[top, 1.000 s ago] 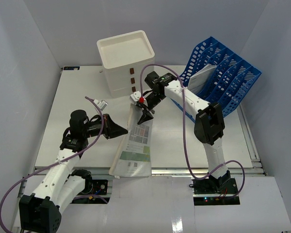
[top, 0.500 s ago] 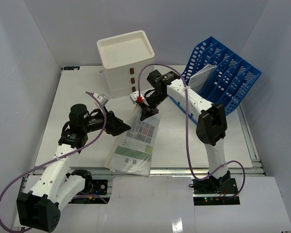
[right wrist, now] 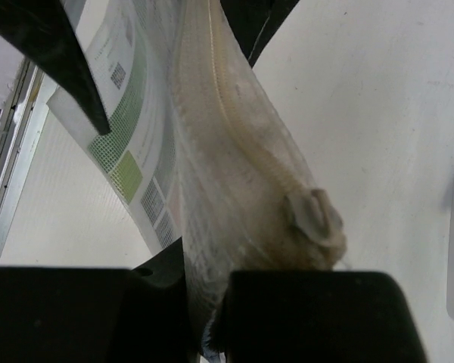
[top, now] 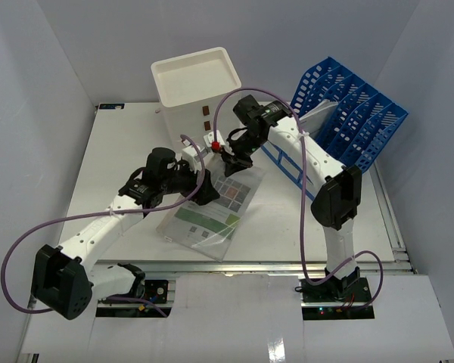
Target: Organize the desk
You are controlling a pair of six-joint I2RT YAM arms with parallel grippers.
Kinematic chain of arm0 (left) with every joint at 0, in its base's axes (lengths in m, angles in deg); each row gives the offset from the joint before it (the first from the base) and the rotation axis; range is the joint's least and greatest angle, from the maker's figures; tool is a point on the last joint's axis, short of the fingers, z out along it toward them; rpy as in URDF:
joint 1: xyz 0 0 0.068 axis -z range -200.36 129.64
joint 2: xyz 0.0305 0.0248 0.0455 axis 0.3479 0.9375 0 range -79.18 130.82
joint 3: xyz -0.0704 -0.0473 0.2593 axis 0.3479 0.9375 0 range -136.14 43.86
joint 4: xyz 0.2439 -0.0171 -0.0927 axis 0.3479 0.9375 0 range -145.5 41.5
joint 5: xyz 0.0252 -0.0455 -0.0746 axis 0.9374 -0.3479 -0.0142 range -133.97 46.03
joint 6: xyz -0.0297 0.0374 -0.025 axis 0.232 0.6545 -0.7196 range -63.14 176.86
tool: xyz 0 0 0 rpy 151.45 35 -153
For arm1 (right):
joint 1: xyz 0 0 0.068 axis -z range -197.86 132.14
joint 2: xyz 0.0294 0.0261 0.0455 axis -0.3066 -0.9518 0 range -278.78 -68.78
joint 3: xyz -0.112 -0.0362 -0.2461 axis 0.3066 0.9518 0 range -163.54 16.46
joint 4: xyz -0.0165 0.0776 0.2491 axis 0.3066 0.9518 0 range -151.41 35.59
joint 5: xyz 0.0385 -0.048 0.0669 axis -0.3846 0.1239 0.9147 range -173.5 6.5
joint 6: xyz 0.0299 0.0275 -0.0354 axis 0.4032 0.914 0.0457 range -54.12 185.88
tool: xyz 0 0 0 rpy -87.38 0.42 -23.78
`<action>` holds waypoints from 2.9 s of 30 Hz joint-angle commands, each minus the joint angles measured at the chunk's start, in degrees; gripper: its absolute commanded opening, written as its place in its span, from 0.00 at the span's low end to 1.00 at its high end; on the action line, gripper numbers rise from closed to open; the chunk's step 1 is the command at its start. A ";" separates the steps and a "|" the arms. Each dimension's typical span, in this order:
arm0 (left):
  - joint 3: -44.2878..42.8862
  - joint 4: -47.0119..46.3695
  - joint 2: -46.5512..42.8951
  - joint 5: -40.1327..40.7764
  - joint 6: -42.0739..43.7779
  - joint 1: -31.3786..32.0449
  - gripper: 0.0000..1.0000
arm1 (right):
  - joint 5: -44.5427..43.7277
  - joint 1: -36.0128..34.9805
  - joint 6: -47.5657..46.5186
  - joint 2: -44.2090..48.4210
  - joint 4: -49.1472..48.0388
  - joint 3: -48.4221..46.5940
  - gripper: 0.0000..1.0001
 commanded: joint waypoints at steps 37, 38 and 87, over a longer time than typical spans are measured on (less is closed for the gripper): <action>-26.07 -43.90 14.04 -3.22 -3.05 1.63 0.00 | -3.32 34.80 17.63 58.71 -29.80 48.57 0.90; -27.93 -46.31 15.69 -3.41 -3.02 1.63 0.00 | -1.58 35.29 17.33 59.63 -29.80 50.34 0.90; -81.29 -66.62 74.19 16.06 -12.35 11.00 0.00 | 12.03 41.05 15.98 75.53 -33.56 79.87 0.93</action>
